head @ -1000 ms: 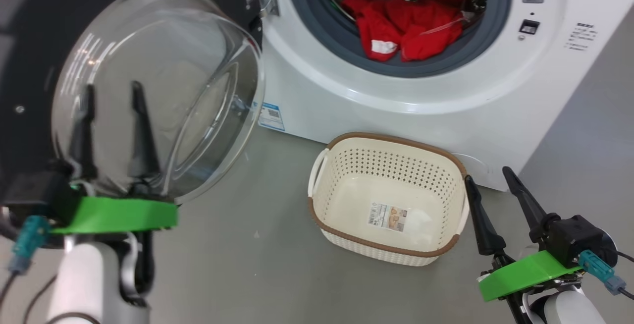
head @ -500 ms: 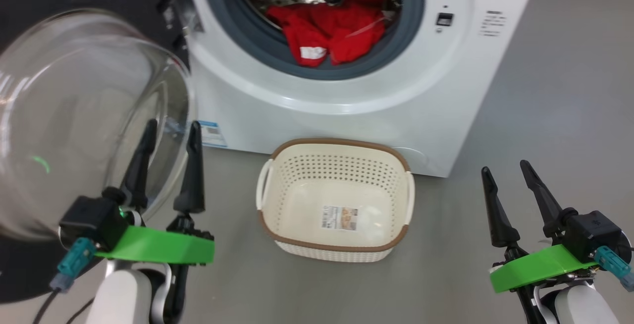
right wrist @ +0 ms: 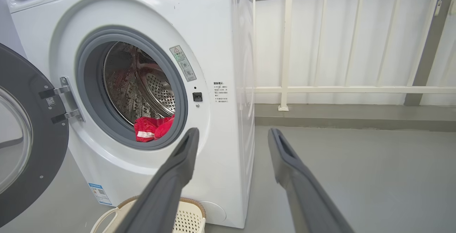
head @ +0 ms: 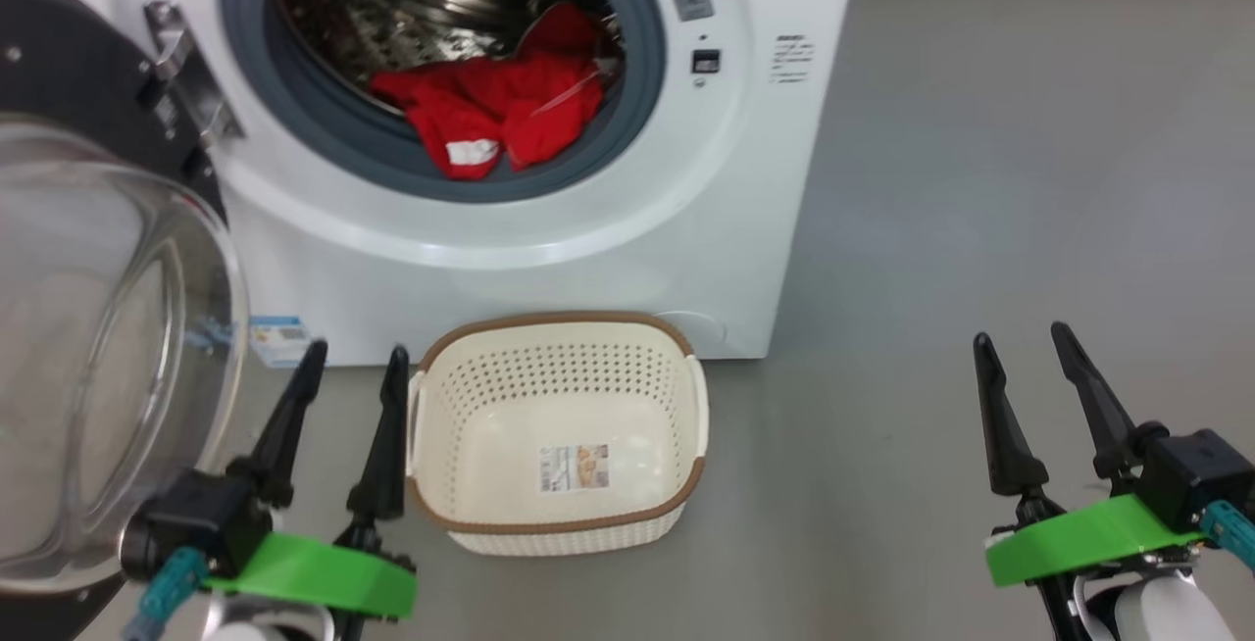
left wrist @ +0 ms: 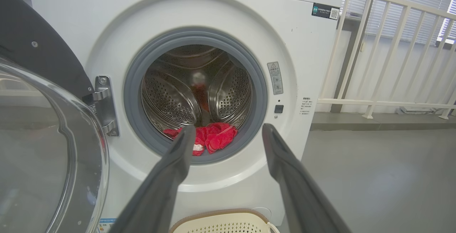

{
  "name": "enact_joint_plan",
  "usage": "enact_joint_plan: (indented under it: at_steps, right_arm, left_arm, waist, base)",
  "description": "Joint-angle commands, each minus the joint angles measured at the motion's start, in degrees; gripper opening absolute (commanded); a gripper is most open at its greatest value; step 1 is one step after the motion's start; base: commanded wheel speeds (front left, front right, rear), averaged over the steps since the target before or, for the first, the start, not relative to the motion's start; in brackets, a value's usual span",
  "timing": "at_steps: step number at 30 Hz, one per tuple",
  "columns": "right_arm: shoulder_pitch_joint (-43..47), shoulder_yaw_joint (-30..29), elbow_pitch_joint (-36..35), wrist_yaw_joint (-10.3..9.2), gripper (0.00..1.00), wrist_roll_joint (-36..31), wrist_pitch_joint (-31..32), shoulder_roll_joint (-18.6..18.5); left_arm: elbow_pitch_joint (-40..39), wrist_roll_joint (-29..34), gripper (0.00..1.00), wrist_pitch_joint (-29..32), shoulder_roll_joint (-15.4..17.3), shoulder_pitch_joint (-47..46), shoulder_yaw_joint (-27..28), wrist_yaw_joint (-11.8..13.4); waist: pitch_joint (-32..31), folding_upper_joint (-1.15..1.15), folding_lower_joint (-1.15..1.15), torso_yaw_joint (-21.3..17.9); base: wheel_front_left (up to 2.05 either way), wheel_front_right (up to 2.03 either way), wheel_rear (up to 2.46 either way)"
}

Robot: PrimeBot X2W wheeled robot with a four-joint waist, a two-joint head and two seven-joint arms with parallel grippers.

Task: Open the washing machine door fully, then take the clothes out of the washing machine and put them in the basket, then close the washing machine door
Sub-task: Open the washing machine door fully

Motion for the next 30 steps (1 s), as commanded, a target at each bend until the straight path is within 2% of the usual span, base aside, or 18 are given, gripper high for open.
enact_joint_plan:
  at_steps: [1,7,17,30]
  right_arm:
    - [0.7,0.7,-2.0,0.36,1.0,0.2,-0.4,-0.1]
    - [2.8,0.0,-3.7,0.36,1.0,-0.1,-0.4,-0.1]
    - [5.9,0.0,-5.8,0.36,1.0,1.4,-0.4,-0.1]
    - [7.6,-0.2,-6.3,0.36,1.0,1.3,-0.4,-0.1]
  left_arm:
    - [-1.8,0.5,1.0,0.8,2.0,1.6,1.7,0.3]
    - [-3.0,-0.6,1.0,2.1,2.8,6.8,2.5,0.8]
    - [-5.0,-3.4,1.0,2.1,2.5,11.7,4.2,1.6]
    - [-6.0,-2.0,1.0,2.3,2.9,13.6,3.1,3.3]
  waist:
    - [-2.8,0.0,0.0,-3.6]
    - [-4.4,0.0,0.0,-6.6]
    - [-5.8,0.0,0.0,-9.2]
    - [-6.7,0.0,0.0,-9.3]
  base:
    - [0.0,0.0,0.0]
    - [0.0,0.0,0.0]
    - [0.0,0.0,0.0]
    - [0.0,0.0,0.0]
